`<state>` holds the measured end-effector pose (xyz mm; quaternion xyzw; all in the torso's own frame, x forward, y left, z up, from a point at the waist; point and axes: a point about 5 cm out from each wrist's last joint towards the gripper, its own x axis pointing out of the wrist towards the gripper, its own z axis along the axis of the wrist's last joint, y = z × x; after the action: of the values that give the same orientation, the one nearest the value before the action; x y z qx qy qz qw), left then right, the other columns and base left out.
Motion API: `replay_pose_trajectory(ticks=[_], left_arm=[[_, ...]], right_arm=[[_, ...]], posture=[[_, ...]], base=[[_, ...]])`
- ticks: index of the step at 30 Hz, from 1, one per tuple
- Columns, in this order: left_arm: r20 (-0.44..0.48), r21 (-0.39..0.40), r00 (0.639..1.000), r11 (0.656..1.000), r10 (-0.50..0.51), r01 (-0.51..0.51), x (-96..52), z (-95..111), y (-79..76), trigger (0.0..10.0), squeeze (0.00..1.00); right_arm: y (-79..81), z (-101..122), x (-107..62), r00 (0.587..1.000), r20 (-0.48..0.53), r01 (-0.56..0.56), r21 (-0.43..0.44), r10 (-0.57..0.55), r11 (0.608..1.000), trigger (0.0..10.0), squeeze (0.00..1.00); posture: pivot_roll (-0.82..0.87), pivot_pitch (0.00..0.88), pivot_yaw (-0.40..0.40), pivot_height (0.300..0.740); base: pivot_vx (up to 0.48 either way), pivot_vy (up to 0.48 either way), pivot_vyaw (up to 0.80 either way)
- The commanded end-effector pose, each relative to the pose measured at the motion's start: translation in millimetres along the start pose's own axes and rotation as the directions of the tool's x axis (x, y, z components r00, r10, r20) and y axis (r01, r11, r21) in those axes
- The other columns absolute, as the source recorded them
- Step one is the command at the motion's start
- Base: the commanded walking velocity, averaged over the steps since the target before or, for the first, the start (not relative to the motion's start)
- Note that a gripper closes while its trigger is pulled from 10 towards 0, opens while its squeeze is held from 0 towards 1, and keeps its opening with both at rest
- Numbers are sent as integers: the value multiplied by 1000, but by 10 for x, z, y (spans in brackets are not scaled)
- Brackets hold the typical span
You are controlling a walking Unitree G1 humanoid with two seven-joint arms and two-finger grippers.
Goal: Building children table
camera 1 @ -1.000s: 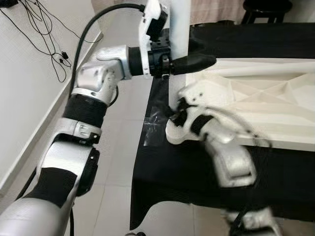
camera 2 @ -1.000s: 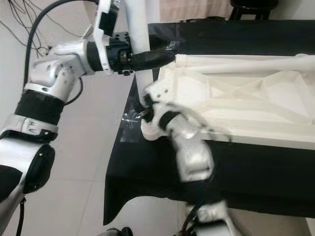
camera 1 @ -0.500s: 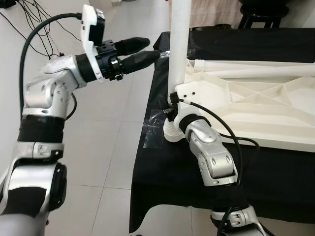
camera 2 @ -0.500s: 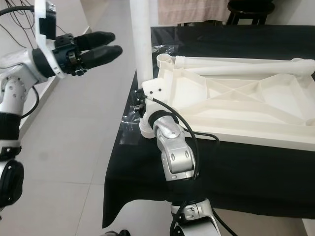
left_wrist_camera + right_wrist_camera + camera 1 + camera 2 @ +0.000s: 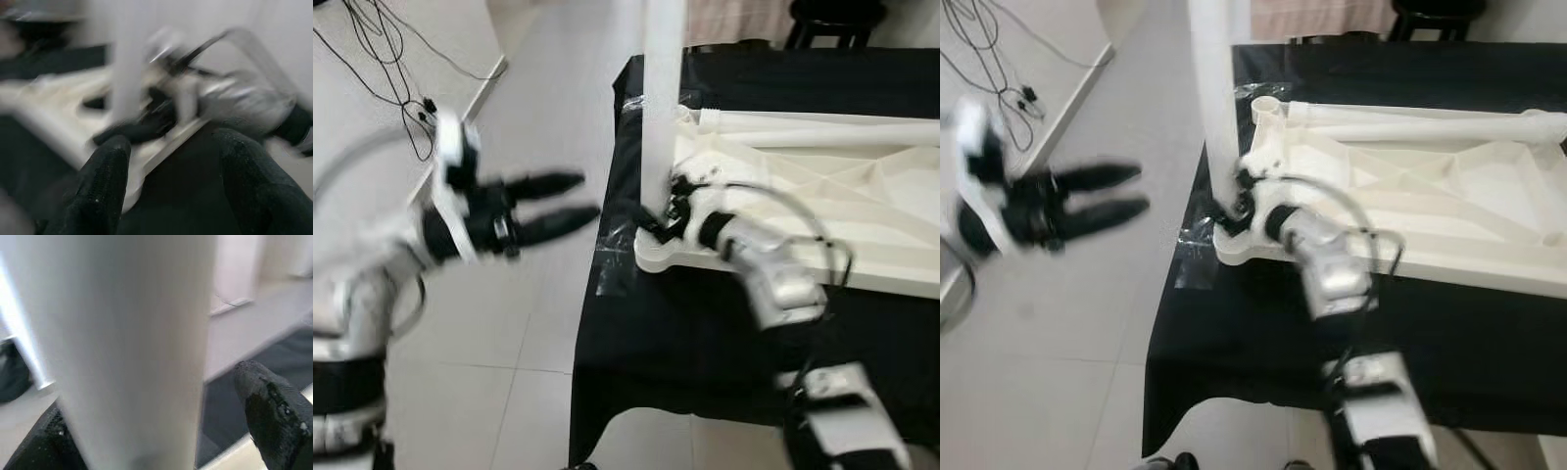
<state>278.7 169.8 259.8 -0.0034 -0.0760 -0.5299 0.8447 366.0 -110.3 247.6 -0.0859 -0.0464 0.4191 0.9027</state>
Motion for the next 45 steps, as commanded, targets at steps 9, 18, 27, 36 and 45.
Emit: replay_pose_trajectory(ticks=[9, 18, 27, 36, 45], left_arm=[[-93, 12, 968, 972, 234, -234, -95, -437, -193, 10000, 0], [-130, -79, 916, 917, 379, -391, -123, -860, -412, 10000, 0], [-124, -99, 868, 864, 481, -493, -67, -1097, -635, 10000, 0], [-127, -39, 832, 835, 541, -549, -35, -1127, -481, 10000, 0], [-143, -51, 824, 828, 548, -559, 7, -1176, -422, 10000, 0]], right_arm=[[-7, -96, 47, 962, -58, -266, 8, 266, 964, 78, 0], [-175, -233, -83, 969, -77, -232, 42, 235, 972, 0, 0], [214, -801, -452, 947, -214, 271, 138, -239, 952, 0, 0], [535, -943, -441, 825, -254, 541, 99, -504, 835, 0, 0], [377, -811, -364, 810, -225, 568, 71, -542, 820, 10000, 208]], posture=[[-10, 183, 8, 740], [-39, 175, 20, 740], [-99, 184, 17, 740], [-95, 168, 51, 740], [-83, 157, 55, 740]], base=[[0, 0, 0], [0, 0, 0], [0, 0, 0], [0, 0, 0], [0, 0, 0]])
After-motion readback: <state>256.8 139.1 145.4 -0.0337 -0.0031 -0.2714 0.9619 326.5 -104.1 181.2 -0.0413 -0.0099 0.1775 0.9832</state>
